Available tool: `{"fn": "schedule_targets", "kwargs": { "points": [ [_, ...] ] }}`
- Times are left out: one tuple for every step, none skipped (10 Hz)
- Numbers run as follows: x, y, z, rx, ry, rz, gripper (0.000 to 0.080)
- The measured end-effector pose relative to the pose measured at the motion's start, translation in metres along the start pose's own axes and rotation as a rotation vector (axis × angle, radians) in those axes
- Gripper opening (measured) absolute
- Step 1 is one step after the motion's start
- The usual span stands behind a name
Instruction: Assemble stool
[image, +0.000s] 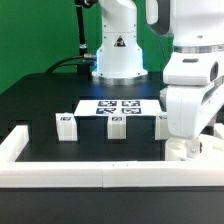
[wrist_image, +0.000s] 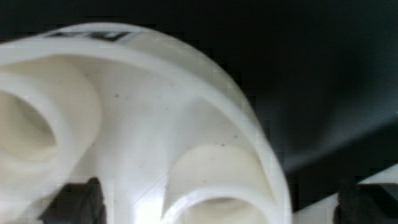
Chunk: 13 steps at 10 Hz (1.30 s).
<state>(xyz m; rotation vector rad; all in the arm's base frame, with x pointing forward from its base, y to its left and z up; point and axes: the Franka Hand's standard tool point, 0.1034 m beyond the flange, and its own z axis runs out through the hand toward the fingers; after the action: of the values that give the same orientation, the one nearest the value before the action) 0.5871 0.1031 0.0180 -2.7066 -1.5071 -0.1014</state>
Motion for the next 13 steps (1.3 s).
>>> {"fn": "schedule_targets", "kwargs": {
  "points": [
    [0.000, 0.000, 0.000, 0.000, 0.000, 0.000, 0.0648],
    [0.000, 0.000, -0.001, -0.001, 0.001, 0.000, 0.0648],
    [0.003, 0.004, -0.014, -0.014, 0.006, 0.014, 0.0648],
    [0.002, 0.006, -0.029, -0.027, 0.011, 0.024, 0.0648],
    [-0.004, 0.008, -0.041, -0.028, 0.003, 0.083, 0.0648],
    [-0.007, 0.006, -0.047, -0.019, -0.011, 0.135, 0.0648],
    [-0.006, 0.005, -0.047, -0.018, -0.009, 0.216, 0.0648],
    [-0.006, 0.005, -0.046, -0.016, -0.009, 0.263, 0.0648],
    [-0.005, 0.004, -0.046, -0.014, -0.006, 0.339, 0.0648],
    [-0.005, 0.004, -0.046, -0.013, -0.005, 0.398, 0.0648],
    [-0.005, 0.004, -0.046, -0.012, -0.004, 0.448, 0.0648],
    [-0.009, 0.004, -0.045, -0.009, -0.012, 0.537, 0.0648],
    [-0.018, 0.006, -0.045, -0.004, -0.038, 0.631, 0.0648]
  ]
}}
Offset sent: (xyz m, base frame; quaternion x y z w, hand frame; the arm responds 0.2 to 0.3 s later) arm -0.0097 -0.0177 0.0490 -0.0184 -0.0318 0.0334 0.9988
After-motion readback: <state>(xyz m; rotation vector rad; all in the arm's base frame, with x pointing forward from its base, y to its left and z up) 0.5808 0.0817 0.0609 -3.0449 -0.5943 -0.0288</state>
